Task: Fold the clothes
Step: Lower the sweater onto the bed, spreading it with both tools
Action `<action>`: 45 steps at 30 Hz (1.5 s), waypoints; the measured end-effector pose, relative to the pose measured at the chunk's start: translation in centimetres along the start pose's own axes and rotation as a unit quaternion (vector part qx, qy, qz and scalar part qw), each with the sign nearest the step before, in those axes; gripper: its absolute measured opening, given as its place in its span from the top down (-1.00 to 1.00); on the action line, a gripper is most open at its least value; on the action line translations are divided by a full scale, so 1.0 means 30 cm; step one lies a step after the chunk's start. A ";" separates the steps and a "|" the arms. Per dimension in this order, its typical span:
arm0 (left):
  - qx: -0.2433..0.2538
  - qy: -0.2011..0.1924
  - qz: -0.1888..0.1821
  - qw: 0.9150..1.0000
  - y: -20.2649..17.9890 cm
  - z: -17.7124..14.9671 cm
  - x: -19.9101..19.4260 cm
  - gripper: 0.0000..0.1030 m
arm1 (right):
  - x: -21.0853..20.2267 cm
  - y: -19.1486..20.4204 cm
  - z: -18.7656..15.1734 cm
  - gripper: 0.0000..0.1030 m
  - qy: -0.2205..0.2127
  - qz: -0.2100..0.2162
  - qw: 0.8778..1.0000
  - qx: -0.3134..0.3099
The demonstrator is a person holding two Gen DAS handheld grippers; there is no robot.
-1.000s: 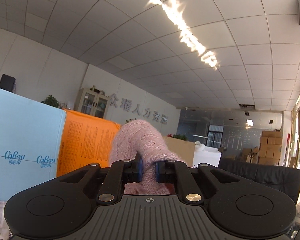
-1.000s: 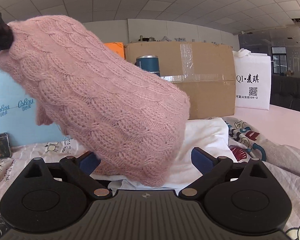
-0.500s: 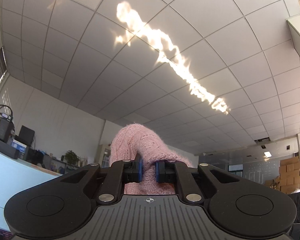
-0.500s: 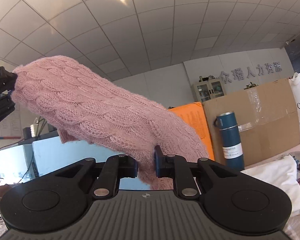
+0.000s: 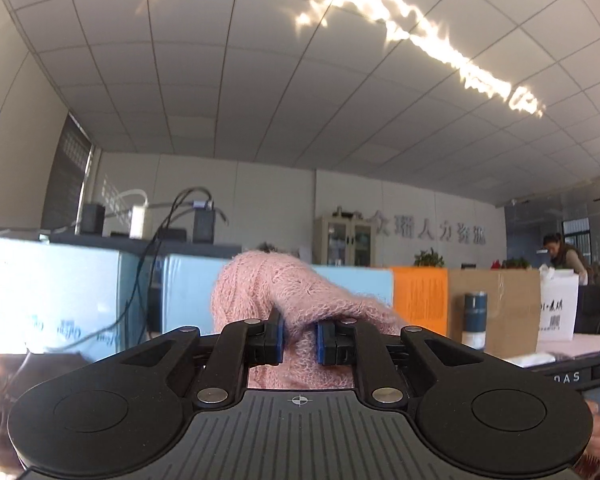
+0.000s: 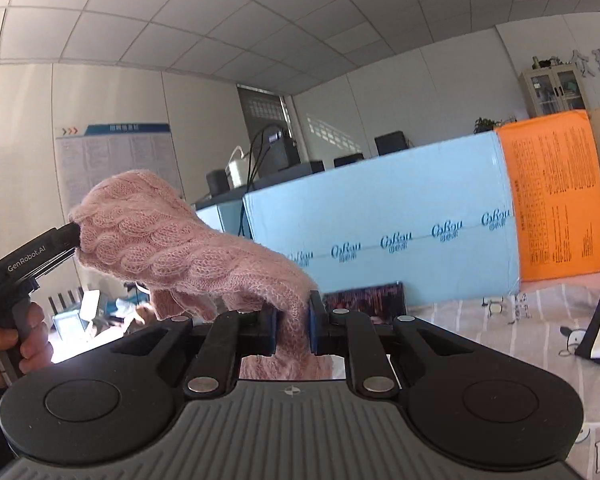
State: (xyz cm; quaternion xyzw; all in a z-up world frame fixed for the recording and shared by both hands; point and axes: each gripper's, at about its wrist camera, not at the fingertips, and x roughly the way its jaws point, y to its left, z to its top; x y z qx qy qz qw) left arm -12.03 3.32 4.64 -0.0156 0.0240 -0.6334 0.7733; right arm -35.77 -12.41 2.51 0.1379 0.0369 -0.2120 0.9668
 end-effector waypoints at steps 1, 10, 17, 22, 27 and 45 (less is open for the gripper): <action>0.005 0.015 0.011 1.000 0.022 -0.017 -0.021 0.68 | 0.019 0.007 -0.033 0.70 0.021 -0.008 1.000 -0.006; -0.010 0.132 0.107 0.985 0.139 -0.222 -0.099 -0.67 | -0.050 -0.033 -0.152 -0.60 0.007 -0.083 0.996 0.035; 0.011 0.150 0.093 0.984 0.195 -0.227 -0.192 -0.76 | -0.178 -0.063 -0.233 -0.65 0.020 -0.106 0.990 0.086; 0.099 0.186 0.048 0.976 0.175 -0.219 -0.273 -0.76 | -0.224 -0.061 -0.271 -0.73 0.035 -0.098 0.989 0.109; 0.170 0.211 0.042 0.962 0.158 -0.204 -0.357 -0.76 | -0.219 -0.049 -0.304 -0.73 0.064 -0.065 0.989 0.120; 0.182 0.232 -0.045 0.954 0.014 -0.302 -0.301 -0.83 | -0.067 0.066 -0.378 -0.65 0.136 -0.044 0.982 0.127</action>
